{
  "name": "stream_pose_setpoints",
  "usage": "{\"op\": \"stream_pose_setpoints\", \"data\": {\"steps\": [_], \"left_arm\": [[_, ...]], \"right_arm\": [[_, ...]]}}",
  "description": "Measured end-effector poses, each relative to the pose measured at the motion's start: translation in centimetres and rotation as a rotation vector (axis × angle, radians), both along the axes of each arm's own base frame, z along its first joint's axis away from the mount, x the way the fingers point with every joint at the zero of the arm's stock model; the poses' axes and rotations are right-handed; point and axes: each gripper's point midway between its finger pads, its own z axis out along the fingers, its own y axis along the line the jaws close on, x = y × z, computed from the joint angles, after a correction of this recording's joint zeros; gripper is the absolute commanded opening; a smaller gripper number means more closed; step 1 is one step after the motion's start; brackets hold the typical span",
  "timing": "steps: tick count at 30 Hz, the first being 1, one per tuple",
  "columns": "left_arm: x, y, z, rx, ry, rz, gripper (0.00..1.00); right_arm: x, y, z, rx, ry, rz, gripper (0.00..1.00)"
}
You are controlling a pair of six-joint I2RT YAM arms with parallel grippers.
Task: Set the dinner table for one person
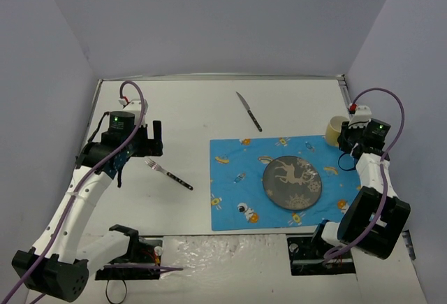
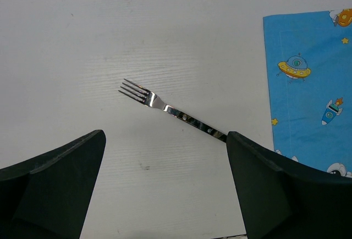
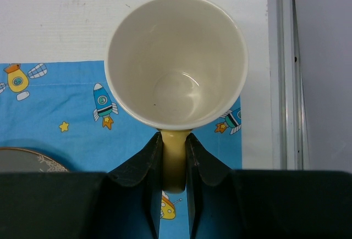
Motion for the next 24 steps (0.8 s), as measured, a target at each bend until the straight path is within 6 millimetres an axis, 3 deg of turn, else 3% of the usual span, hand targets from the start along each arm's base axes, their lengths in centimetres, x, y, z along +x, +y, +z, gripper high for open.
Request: {"op": "stream_pose_setpoints", "data": {"steps": [13, 21, 24], "left_arm": [[0.0, 0.0, 0.0, 0.001, 0.001, 0.001, 0.89], [0.1, 0.0, -0.1, 0.001, 0.004, 0.001, 0.89], [0.1, 0.0, -0.1, 0.002, 0.004, 0.001, 0.89]], "right_arm": [[0.3, -1.2, -1.9, 0.016, 0.032, -0.021, 0.01], [0.2, -1.7, -3.4, 0.033, 0.064, -0.034, 0.07], [0.2, -1.8, -3.4, 0.032, 0.064, -0.038, 0.15]]}}
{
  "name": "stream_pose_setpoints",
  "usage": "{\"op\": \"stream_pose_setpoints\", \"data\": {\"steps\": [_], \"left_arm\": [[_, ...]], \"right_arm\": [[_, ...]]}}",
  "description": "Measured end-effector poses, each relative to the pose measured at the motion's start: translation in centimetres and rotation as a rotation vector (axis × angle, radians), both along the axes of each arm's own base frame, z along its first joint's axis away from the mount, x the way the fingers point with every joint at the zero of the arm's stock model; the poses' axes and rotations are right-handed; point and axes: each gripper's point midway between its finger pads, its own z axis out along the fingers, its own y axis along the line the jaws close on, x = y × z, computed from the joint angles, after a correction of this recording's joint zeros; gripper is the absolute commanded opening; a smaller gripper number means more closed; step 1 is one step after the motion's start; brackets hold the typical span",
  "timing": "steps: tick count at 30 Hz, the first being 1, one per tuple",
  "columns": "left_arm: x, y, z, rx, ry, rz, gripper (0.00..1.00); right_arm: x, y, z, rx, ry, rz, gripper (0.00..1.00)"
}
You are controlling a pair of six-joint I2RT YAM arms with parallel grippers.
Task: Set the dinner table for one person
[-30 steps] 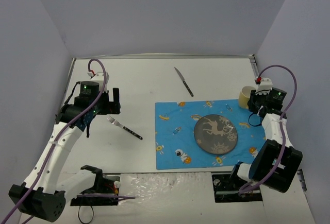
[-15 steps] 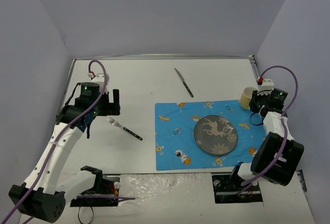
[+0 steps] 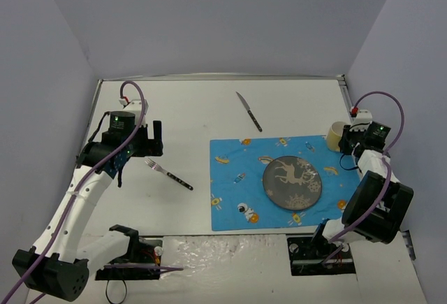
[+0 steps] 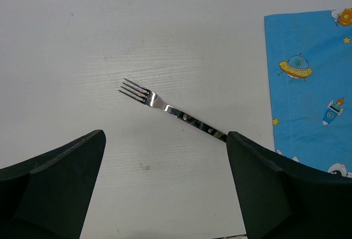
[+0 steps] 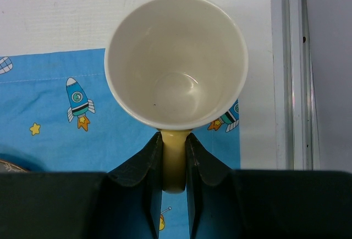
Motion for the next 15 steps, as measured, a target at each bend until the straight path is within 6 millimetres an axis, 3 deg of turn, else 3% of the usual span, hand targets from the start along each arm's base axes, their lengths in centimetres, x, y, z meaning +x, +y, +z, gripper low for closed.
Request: {"op": "stream_pose_setpoints", "data": {"steps": [10, 15], "left_arm": [[0.0, 0.0, -0.1, 0.001, 0.003, 0.0, 0.89], [0.0, 0.0, -0.1, 0.001, 0.003, 0.0, 0.89]], "right_arm": [[-0.2, -0.9, 0.4, -0.039, -0.019, -0.039, 0.4], [-0.2, -1.2, 2.2, -0.062, -0.062, -0.061, 0.62]]}}
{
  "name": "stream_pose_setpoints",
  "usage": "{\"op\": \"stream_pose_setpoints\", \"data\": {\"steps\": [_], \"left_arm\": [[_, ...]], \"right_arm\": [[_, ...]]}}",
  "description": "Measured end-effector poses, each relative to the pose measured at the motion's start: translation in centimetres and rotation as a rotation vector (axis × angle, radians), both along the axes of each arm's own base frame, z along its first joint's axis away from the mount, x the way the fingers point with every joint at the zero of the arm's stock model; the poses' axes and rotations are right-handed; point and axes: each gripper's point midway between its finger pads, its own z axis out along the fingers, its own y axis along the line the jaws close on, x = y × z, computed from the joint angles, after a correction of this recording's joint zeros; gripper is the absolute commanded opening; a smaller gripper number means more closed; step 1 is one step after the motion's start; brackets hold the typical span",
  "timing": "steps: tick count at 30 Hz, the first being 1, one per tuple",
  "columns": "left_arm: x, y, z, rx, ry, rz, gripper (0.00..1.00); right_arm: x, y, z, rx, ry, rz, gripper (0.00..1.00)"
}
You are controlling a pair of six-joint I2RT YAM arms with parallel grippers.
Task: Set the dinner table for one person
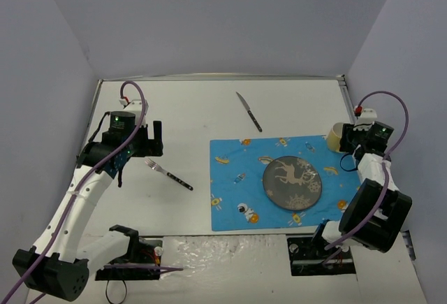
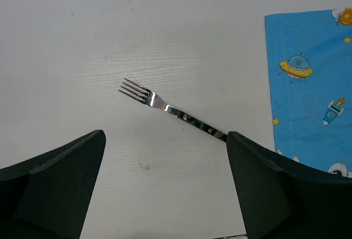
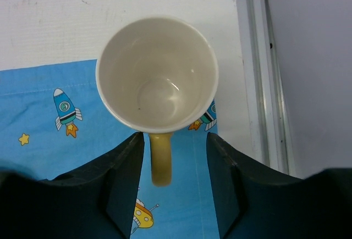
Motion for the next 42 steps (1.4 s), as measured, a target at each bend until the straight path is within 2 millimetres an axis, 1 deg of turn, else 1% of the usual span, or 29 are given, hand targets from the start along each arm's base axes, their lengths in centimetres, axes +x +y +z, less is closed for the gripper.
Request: {"op": "stream_pose_setpoints", "data": {"steps": [1, 2, 6, 8, 10, 13, 14, 15, 16, 19, 22, 24, 26, 28, 30, 34, 36, 39, 42], "left_arm": [[0.0, 0.0, 0.0, 0.0, 0.0, 0.0, 0.89], [0.0, 0.0, 0.0, 0.0, 0.0, 0.001, 0.89], [0.1, 0.2, 0.0, 0.0, 0.0, 0.009, 0.89], [0.1, 0.4, 0.0, 0.001, -0.001, 0.014, 0.89], [0.1, 0.4, 0.0, 0.001, -0.001, 0.017, 0.89], [0.1, 0.5, -0.2, 0.006, 0.004, 0.022, 0.9], [0.2, 0.6, -0.4, 0.011, 0.008, 0.026, 0.9], [0.2, 0.7, -0.6, 0.016, 0.013, 0.03, 0.91], [0.2, 0.8, -0.8, 0.02, 0.018, 0.034, 0.96], [0.4, 1.1, -1.4, 0.03, 0.037, 0.059, 0.97], [0.3, 1.4, -2.4, 0.03, 0.065, 0.088, 0.97], [0.3, 1.5, -3.2, 0.014, 0.092, 0.124, 0.97], [0.4, 1.4, -4.3, -0.012, 0.117, 0.167, 0.97], [0.1, 1.2, -6.0, -0.041, 0.154, 0.212, 0.97], [-0.4, 0.9, -8.1, -0.073, 0.201, 0.264, 0.97], [-1.9, -0.1, -12.2, -0.084, 0.307, 0.34, 0.97], [-1.9, -1.1, -13.3, -0.077, 0.327, 0.359, 0.97], [-1.4, -2.7, -14.5, -0.087, 0.337, 0.387, 0.91], [-0.9, -3.2, -15.7, -0.088, 0.35, 0.442, 0.87]], "right_arm": [[0.0, 0.0, 0.7, -0.005, -0.017, -0.004, 0.68], [0.0, 0.1, 1.4, -0.008, -0.036, -0.009, 0.72], [0.1, 0.7, 5.3, -0.029, -0.136, -0.014, 0.81], [0.2, 1.8, 7.5, -0.036, -0.188, -0.004, 0.85], [0.3, 3.8, 10.0, -0.034, -0.25, 0.033, 0.88], [0.3, 7.3, 13.8, -0.014, -0.344, 0.102, 0.92], [0.3, 8.5, 14.7, 0.001, -0.364, 0.124, 0.93], [0.3, 9.7, 15.5, 0.018, -0.382, 0.146, 0.94], [0.2, 10.9, 16.3, 0.036, -0.398, 0.168, 0.94], [0.1, 14.7, 17.5, 0.103, -0.413, 0.24, 0.95], [-0.1, 17.7, 17.4, 0.156, -0.396, 0.291, 0.95], [-0.2, 19.6, 16.9, 0.194, -0.371, 0.304, 0.96], [-0.5, 22.0, 16.2, 0.229, -0.338, 0.34, 0.97], [-1.0, 24.4, 15.5, 0.254, -0.306, 0.38, 0.98], [-1.7, 26.3, 15.0, 0.281, -0.283, 0.417, 0.98], [-2.4, 27.4, 13.8, 0.343, -0.242, 0.424, 1.0], [-2.8, 27.7, 12.8, 0.378, -0.213, 0.415, 1.0], [-3.6, 27.7, 11.3, 0.404, -0.176, 0.399, 1.0], [-4.4, 27.6, 10.9, 0.416, -0.173, 0.401, 1.0]]}}
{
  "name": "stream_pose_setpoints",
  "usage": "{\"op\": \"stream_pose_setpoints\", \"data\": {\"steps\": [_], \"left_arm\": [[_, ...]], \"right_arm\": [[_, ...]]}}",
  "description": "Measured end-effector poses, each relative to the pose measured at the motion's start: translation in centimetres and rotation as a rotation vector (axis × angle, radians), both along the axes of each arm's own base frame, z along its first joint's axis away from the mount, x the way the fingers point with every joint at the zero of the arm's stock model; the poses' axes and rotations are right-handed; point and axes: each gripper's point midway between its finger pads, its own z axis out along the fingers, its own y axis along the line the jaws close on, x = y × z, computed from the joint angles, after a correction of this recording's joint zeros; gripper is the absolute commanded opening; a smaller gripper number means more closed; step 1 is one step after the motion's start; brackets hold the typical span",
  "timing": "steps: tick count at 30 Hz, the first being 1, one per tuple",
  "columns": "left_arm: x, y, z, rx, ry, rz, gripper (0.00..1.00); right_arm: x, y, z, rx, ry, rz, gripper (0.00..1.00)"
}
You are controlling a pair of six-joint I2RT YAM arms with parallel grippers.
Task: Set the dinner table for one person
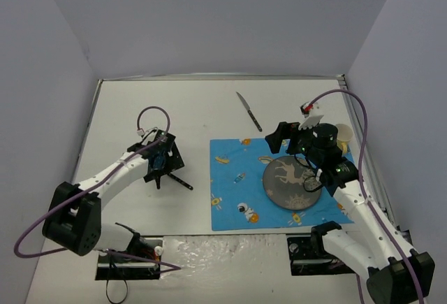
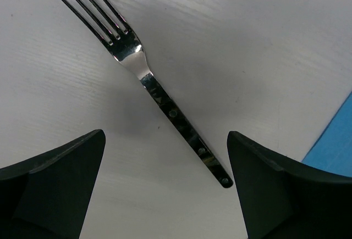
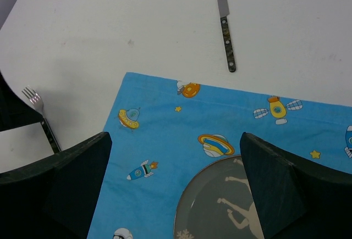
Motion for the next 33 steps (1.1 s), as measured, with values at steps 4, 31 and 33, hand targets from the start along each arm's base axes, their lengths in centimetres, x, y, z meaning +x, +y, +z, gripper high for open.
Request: {"op": "stream_pose_setpoints", "data": {"steps": [4, 31, 33], "left_arm": [[0.4, 0.0, -2.1, 0.014, 0.043, 0.07, 0.78], [-0.9, -1.9, -2.6, 0.077, 0.078, 0.061, 0.0], [-0.7, -4.6, -0.5, 0.084, 0.045, -0.033, 0.0]], "right_arm": [[-1.2, 0.1, 0.8, 0.027, -0.035, 0.018, 1.0], [-3.3, 0.6, 1.5, 0.077, -0.074, 0.069, 1.0], [-3.4, 0.6, 1.7, 0.085, -0.079, 0.066, 1.0]]}}
